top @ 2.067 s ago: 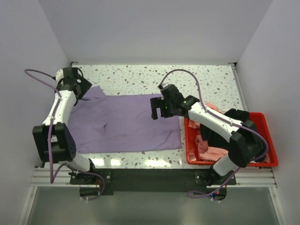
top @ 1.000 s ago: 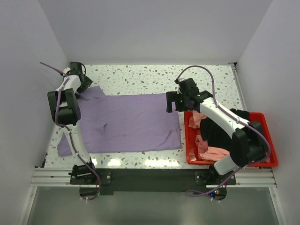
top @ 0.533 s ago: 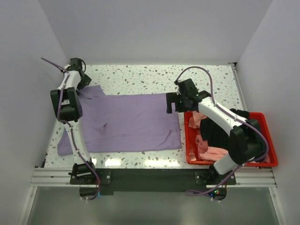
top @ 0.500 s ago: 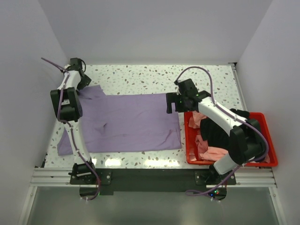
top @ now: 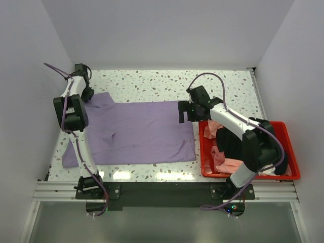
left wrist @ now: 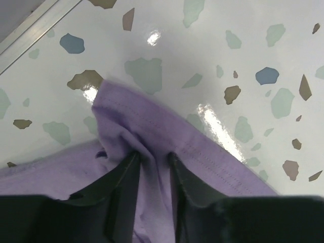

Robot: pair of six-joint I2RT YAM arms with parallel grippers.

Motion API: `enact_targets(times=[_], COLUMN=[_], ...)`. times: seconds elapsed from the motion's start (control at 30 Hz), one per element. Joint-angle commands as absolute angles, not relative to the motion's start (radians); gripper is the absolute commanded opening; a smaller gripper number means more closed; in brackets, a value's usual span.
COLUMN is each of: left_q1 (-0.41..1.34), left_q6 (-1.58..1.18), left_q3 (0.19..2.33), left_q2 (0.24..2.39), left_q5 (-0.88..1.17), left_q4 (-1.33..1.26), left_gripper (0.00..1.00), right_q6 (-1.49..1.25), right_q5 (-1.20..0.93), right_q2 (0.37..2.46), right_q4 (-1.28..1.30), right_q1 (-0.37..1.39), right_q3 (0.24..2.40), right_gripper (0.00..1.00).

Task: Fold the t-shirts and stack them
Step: Fold the tshirt

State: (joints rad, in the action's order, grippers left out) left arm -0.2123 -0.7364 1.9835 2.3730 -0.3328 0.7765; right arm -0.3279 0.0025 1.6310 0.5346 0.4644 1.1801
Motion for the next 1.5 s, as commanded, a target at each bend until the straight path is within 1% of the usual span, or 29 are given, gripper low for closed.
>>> enact_targets(times=[0.0,0.07,0.1,0.17,0.27,0.3,0.33,0.4,0.43,0.47,0.5,0.57,0.6,0.77,0.8,0.9,1.17,1.4,1.47], left_q1=[-0.213,-0.212,-0.212,-0.213,-0.212,-0.212,-0.212,-0.213,-0.212,-0.212,-0.210,-0.210,-0.210,-0.209,-0.209,-0.209,-0.209,-0.209,-0.210], left_q6=[-0.724,-0.716,-0.713,-0.704,-0.692,-0.692,-0.689,-0.683,-0.669,-0.664,-0.660,-0.661,-0.655,-0.624,-0.623,-0.623,-0.620,-0.626,-0.626], left_q3=[1.968,1.970,1.971,1.971,1.961,1.957,1.950,1.899,1.872,1.803,1.768,1.680,1.657,1.585,1.579,1.562,1.513,1.477,1.474], left_q2=[2.436,2.436,2.433,2.428,2.408,2.390,2.378,2.320,2.295,2.266,2.208,2.154,2.107,2.037,2.026,2.022,2.003,1.965,1.956], left_q5=[-0.250,-0.241,-0.229,-0.209,-0.176,-0.172,-0.164,-0.134,-0.118,-0.104,-0.094,-0.098,-0.089,-0.101,-0.101,-0.106,-0.080,-0.115,-0.121], left_q4=[0.874,0.876,0.871,0.858,0.836,0.831,0.819,0.784,0.723,0.689,0.657,0.594,0.571,0.534,0.532,0.529,0.497,0.491,0.491], left_gripper=[0.30,0.21,0.11,0.00,0.00,0.00,0.00,0.00,0.00,0.00,0.00,0.00,0.00,0.00,0.00,0.00,0.00,0.00,0.00], right_q6=[-0.337,-0.336,-0.328,-0.327,-0.328,-0.356,-0.371,-0.411,-0.420,-0.428,-0.445,-0.446,-0.448,-0.453,-0.454,-0.463,-0.482,-0.515,-0.518], right_q5=[0.041,0.061,0.075,0.109,0.153,0.200,0.221,0.259,0.276,0.299,0.319,0.328,0.331,0.354,0.353,0.353,0.374,0.374,0.380], right_q2=[1.657,1.666,1.673,1.706,1.779,1.802,1.859,1.926,1.959,2.023,2.052,2.107,2.149,2.255,2.266,2.302,2.347,2.356,2.359], right_q4=[0.512,0.514,0.508,0.506,0.515,0.517,0.518,0.541,0.549,0.557,0.567,0.568,0.563,0.589,0.583,0.572,0.575,0.560,0.563], right_q1=[0.460,0.460,0.459,0.457,0.453,0.448,0.448,0.443,0.443,0.443,0.440,0.436,0.433,0.420,0.420,0.419,0.419,0.419,0.419], right_q3=[1.233,1.250,1.265,1.299,1.405,1.463,1.495,1.599,1.638,1.672,1.730,1.779,1.817,1.930,1.933,1.951,1.968,1.950,1.947], right_gripper=[0.99,0.99,0.99,0.99,0.99,0.99,0.99,0.98,0.98,0.97,0.96,0.93,0.92,0.89,0.86,0.82,0.75,0.62,0.61])
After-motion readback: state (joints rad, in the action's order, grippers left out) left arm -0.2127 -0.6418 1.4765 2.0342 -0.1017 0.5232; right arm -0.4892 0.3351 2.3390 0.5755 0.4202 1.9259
